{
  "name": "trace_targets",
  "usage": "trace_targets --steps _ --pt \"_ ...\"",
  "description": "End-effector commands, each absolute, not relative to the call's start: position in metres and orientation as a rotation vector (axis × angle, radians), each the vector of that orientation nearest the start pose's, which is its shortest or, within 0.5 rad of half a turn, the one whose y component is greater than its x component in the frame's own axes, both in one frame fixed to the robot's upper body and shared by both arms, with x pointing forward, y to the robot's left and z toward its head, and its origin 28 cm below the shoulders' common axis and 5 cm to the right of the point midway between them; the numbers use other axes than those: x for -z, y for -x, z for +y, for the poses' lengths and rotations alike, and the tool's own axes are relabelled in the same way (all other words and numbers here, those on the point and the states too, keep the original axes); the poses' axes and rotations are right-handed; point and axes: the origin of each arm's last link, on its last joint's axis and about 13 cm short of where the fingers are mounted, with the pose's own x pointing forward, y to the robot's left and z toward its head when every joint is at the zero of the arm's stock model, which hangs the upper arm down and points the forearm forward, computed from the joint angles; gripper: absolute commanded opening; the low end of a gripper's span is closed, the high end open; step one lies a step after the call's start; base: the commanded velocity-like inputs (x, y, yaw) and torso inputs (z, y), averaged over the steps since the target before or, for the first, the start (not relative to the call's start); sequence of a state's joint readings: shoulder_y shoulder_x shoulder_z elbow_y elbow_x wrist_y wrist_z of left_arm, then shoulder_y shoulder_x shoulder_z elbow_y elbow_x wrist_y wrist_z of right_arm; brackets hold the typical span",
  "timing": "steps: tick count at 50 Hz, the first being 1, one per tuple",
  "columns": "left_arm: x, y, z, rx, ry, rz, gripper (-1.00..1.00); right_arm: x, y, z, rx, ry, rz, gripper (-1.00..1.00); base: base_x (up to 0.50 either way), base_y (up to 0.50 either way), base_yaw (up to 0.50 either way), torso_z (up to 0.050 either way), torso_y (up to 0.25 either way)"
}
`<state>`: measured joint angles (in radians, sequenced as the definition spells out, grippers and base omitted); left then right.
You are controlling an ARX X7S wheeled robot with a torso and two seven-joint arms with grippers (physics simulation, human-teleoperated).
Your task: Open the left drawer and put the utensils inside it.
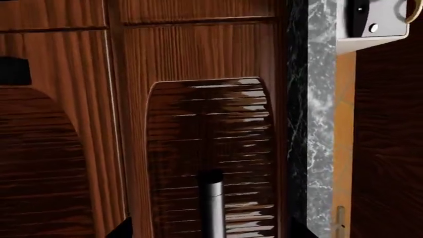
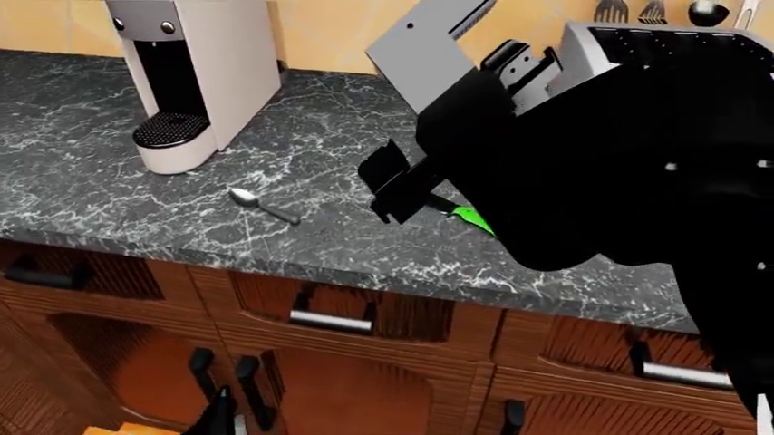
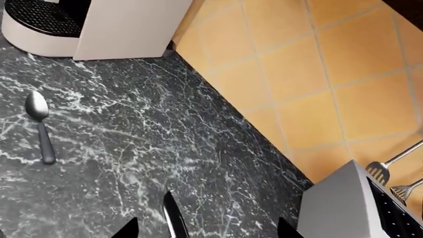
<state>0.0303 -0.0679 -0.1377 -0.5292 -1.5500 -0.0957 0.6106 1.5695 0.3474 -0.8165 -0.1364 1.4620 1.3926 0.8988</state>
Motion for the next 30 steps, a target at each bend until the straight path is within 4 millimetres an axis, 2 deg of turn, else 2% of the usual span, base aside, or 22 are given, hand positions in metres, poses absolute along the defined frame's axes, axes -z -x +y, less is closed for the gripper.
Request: trace_targets --steps 1,4,7,8,10,13,24,30 --pt "0.073 -0.164 0.225 0.007 1.531 -0.072 1.00 -0.322 -0.270 -0.038 -0.281 0.645 0.151 1.00 0.00 0.00 0.50 0.000 0.000" --pt "0.072 -0.164 0.225 0.011 1.518 -0.054 1.00 -0.324 -0.274 -0.040 -0.263 0.605 0.169 1.00 0.00 0.00 0.33 0.000 0.000" --pt "0.071 -0.167 0.224 0.058 1.427 0.105 1.00 -0.322 -0.276 -0.040 -0.258 0.611 0.170 1.00 0.00 0.00 0.00 0.000 0.000" --pt "0.071 -0.169 0.222 0.168 1.379 0.258 1.00 -0.322 -0.277 -0.041 -0.242 0.604 0.165 1.00 0.00 0.00 0.00 0.000 0.000" --pt "0.065 -0.169 0.220 0.296 1.289 0.368 1.00 -0.322 -0.279 -0.042 -0.225 0.594 0.177 1.00 0.00 0.00 0.00 0.000 0.000" --pt "0.059 -0.170 0.219 0.339 1.278 0.388 1.00 -0.319 -0.282 -0.041 -0.229 0.586 0.193 1.00 0.00 0.00 0.00 0.000 0.000" --pt "0.061 -0.170 0.219 0.353 1.316 0.399 1.00 -0.321 -0.282 -0.041 -0.256 0.591 0.197 1.00 0.00 0.00 0.00 0.000 0.000" --pt "0.064 -0.169 0.219 0.341 1.323 0.398 1.00 -0.321 -0.281 -0.041 -0.278 0.597 0.206 1.00 0.49 0.10 0.00 0.000 0.000"
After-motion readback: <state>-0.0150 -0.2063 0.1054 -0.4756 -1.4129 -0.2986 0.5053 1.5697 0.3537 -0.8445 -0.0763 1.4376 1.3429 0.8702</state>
